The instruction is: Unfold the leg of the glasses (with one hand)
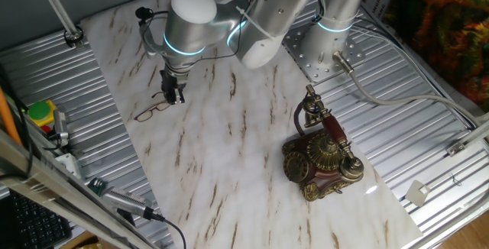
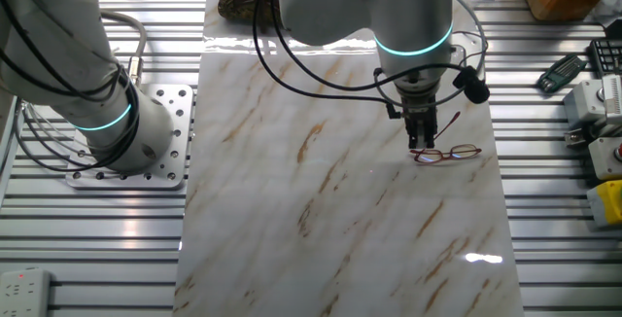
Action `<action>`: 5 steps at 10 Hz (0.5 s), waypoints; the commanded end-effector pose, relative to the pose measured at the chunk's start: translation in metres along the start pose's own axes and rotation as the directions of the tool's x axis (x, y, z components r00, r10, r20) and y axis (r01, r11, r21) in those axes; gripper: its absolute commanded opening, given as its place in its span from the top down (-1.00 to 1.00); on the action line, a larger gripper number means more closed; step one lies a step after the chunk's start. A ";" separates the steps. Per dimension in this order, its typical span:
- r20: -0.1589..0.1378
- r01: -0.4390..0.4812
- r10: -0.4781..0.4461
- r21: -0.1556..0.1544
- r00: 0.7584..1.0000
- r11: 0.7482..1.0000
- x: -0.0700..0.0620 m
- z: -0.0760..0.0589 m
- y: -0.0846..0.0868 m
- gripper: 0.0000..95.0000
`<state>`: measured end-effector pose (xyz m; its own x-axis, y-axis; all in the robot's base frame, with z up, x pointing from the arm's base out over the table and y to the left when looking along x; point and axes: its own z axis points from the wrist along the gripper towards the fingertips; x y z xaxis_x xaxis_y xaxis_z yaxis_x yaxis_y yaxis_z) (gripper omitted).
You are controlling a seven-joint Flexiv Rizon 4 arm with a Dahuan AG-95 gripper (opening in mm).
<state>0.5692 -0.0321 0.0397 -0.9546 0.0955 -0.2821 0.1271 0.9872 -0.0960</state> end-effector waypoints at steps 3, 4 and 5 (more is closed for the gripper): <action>0.003 -0.018 0.018 -0.007 1.000 1.000 0.000 0.000 0.000 1.00; 0.005 -0.021 0.021 -0.009 1.000 1.000 0.000 0.000 0.000 1.00; 0.005 -0.023 0.023 -0.010 1.000 1.000 0.000 0.000 0.000 1.00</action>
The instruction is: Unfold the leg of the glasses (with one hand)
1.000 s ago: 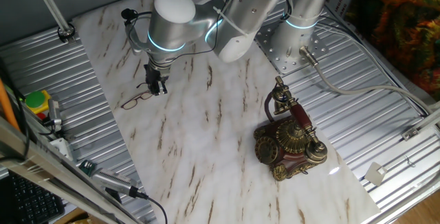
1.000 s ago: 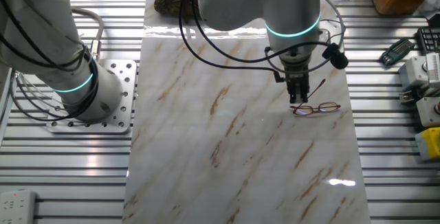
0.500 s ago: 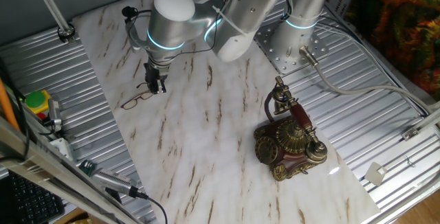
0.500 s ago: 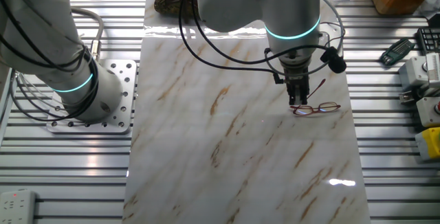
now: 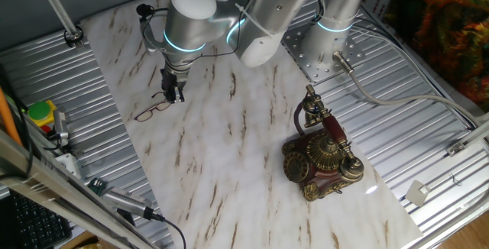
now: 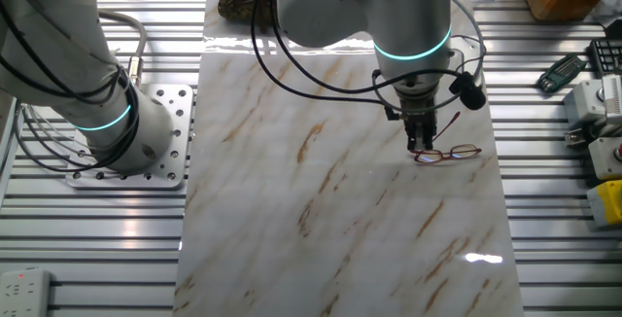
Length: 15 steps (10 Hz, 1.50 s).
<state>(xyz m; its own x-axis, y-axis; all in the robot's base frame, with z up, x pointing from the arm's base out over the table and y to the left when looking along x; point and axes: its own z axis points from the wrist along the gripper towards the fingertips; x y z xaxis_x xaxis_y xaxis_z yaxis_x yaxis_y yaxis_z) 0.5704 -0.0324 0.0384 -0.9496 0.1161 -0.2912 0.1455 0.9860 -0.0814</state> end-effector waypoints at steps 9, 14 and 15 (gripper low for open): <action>-0.034 -0.018 0.017 -0.017 0.999 1.000 0.008 0.001 0.000 1.00; -0.049 -0.030 0.029 -0.026 0.998 0.999 0.009 0.003 0.002 1.00; -0.051 -0.030 0.029 -0.025 0.998 0.999 0.010 0.004 0.002 1.00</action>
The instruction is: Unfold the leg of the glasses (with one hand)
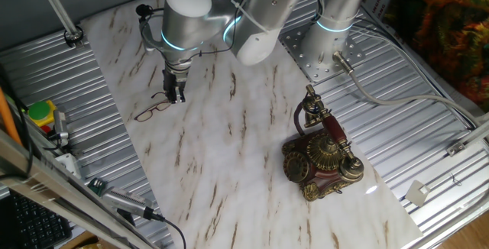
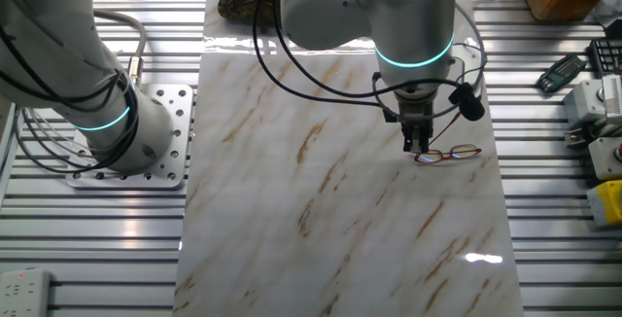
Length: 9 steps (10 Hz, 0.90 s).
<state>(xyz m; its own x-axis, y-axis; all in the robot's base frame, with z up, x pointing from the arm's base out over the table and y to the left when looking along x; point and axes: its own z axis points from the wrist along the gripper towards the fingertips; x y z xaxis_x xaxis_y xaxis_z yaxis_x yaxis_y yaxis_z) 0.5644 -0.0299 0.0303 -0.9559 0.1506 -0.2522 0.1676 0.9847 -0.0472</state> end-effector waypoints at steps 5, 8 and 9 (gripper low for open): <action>-0.009 -0.009 0.009 0.002 1.000 1.000 0.004 0.000 -0.001 1.00; -0.004 -0.013 0.013 0.002 1.000 1.000 0.008 0.001 -0.001 1.00; -0.004 -0.013 0.013 0.002 1.000 1.000 0.008 0.001 -0.001 1.00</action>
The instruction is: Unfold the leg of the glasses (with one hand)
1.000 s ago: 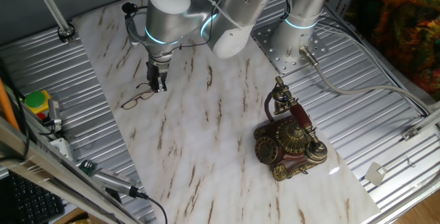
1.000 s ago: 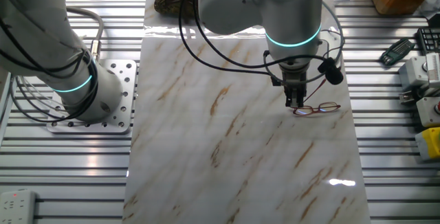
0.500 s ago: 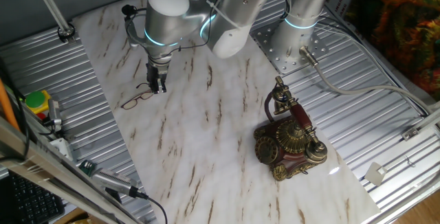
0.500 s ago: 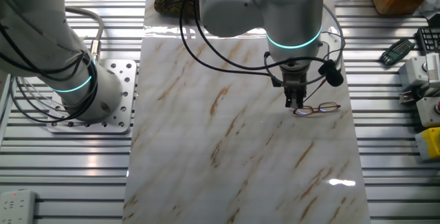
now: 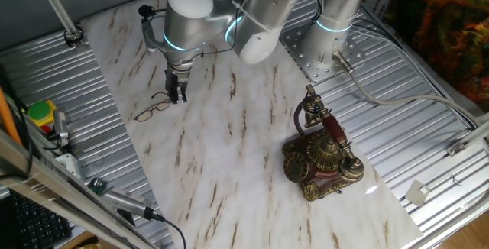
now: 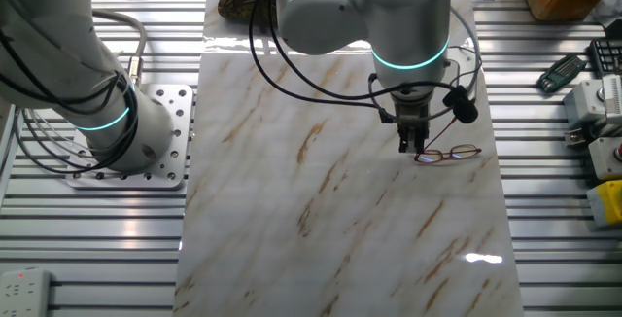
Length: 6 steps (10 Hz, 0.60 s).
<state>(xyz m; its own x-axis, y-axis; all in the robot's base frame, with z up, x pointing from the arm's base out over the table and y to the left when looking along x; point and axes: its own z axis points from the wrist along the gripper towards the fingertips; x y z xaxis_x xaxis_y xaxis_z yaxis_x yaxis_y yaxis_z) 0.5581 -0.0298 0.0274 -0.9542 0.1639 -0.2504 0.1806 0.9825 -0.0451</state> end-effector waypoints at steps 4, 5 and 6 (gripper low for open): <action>0.015 0.008 -0.008 -0.003 1.000 1.000 0.001 0.001 -0.001 0.60; 0.014 0.006 -0.006 -0.005 1.000 1.000 0.002 0.001 -0.001 0.60; 0.015 0.006 -0.006 -0.006 1.000 1.000 0.002 0.002 -0.001 0.60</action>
<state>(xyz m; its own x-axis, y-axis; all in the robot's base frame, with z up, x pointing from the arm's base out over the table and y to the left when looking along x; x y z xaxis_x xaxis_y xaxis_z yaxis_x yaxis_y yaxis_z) 0.5566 -0.0307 0.0241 -0.9511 0.1564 -0.2662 0.1745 0.9836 -0.0454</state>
